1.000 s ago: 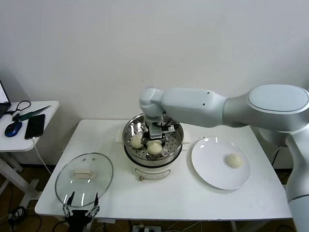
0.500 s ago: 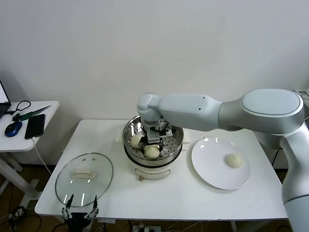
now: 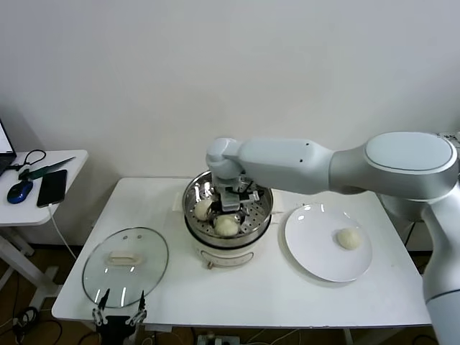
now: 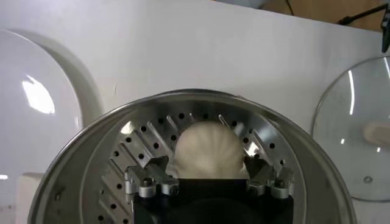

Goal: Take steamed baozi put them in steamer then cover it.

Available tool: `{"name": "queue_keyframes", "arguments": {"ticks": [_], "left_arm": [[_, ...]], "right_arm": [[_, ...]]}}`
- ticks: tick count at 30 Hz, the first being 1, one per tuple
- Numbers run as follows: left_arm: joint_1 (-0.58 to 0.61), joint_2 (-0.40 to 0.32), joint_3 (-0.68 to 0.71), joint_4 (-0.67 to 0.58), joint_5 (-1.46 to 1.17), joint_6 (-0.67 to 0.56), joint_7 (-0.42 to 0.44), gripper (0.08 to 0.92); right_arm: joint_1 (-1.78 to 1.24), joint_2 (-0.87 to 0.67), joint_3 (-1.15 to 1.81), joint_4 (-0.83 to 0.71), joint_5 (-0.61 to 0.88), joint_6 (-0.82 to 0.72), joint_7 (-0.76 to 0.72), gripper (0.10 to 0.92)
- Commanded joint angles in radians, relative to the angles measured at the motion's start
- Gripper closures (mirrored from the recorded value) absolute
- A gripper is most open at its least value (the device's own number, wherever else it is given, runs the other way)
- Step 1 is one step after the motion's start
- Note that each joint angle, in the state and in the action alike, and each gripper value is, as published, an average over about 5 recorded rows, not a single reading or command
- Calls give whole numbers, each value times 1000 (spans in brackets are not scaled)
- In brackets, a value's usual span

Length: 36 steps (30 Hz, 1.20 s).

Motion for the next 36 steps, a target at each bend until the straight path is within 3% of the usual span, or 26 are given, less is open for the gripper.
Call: {"name": "queue_keyframes", "arguments": {"ticks": [1,8,17,20,28,36], "left_arm": [[-2,-1,2,-3,2,-1,-5,177],[-7,-1,13,-16,4,-3,-14,177],[-21,2,19,-41,9,-11,-30,177],[-20,2,12,-60,-2,-15,-33,177],[-9,5,-9,-81,-15,-20,-18,177],[8,-1,-13,-104,-41,-9,-15,177]], "right_arm": [[19,-27,43,3,-3,-1,-1,202],[71,-155,89,-6,65,-153,48,203],[179,-489,-29,100,500,-654,44,203],[145,-580,-14,117,556,-747,44,203],[-146,-764,215,42,371,-784,30,203],[-416,-794,474,-82,247,-770,-6,203]]}}
